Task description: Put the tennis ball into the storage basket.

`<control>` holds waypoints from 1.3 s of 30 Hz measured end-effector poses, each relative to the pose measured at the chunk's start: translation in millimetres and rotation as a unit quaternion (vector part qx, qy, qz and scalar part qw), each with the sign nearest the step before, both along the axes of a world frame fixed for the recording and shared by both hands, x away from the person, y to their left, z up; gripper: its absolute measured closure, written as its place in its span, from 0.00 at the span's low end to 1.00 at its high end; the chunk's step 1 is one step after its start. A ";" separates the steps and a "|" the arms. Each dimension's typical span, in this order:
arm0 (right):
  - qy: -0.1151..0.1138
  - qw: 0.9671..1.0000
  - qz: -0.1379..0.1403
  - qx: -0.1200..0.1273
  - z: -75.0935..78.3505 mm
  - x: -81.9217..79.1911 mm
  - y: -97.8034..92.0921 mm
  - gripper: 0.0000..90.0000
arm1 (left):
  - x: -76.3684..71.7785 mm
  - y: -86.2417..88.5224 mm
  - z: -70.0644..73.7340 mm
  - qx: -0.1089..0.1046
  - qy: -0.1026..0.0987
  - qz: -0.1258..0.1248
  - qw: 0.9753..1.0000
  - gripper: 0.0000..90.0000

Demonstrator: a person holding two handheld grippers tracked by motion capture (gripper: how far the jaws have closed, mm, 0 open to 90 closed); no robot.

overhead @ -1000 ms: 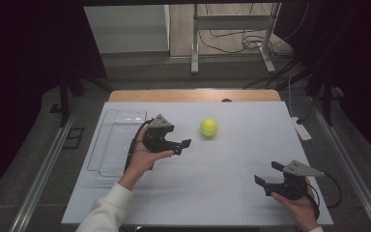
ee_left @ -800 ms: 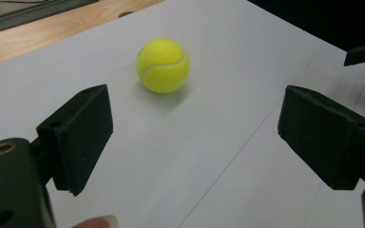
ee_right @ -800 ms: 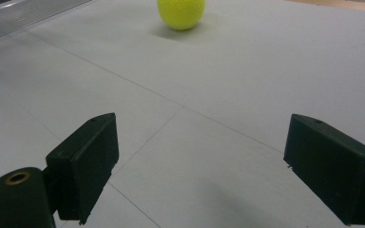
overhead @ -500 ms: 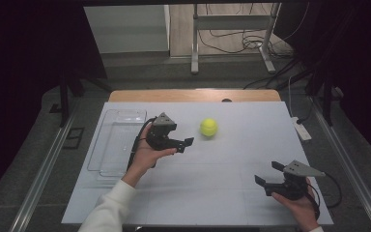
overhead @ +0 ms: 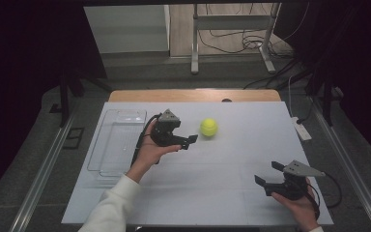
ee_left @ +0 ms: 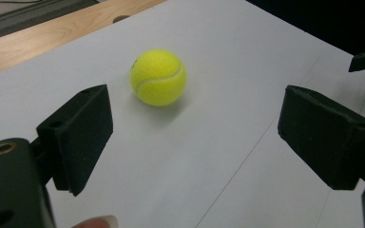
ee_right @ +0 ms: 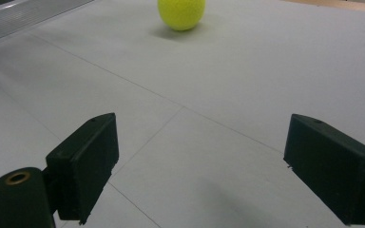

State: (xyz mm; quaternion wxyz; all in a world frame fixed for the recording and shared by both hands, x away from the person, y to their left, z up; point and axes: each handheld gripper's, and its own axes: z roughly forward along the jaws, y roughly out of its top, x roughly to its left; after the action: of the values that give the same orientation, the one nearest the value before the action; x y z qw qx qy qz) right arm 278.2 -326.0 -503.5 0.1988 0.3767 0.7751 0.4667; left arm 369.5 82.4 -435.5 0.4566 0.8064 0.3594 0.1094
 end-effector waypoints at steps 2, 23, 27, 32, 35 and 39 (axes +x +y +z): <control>0.000 1.000 0.000 0.000 0.0 0.0 0.0 0.13 | 0.8 -0.7 0.7 0.000 0.000 0.000 1.000 0.14; 0.000 1.000 -0.001 0.002 0.0 0.2 -0.2 0.13 | 14.2 -12.0 -1.7 0.007 0.011 -0.004 1.000 0.14; 0.001 1.000 -0.001 0.003 -0.2 0.3 -0.3 0.13 | 17.6 -14.8 -3.6 0.009 0.015 -0.004 1.000 0.14; 0.000 1.000 -0.001 0.004 -0.1 0.5 -0.7 0.13 | 23.1 -17.8 -5.6 0.011 0.020 -0.005 1.000 0.14; 0.000 1.000 0.000 0.004 -0.1 0.6 -0.8 0.13 | 26.4 -20.4 -7.1 0.015 0.023 -0.005 1.000 0.14; 0.000 1.000 0.000 0.005 -0.2 0.7 -0.7 0.13 | 30.4 -24.9 -8.7 0.020 0.025 -0.008 0.999 0.13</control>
State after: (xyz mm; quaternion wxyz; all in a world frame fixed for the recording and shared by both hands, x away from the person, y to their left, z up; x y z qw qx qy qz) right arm 278.8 -326.7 -503.7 0.1968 0.3778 0.7730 0.4701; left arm 400.0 57.5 -444.1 0.4323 0.8205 0.3625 0.0927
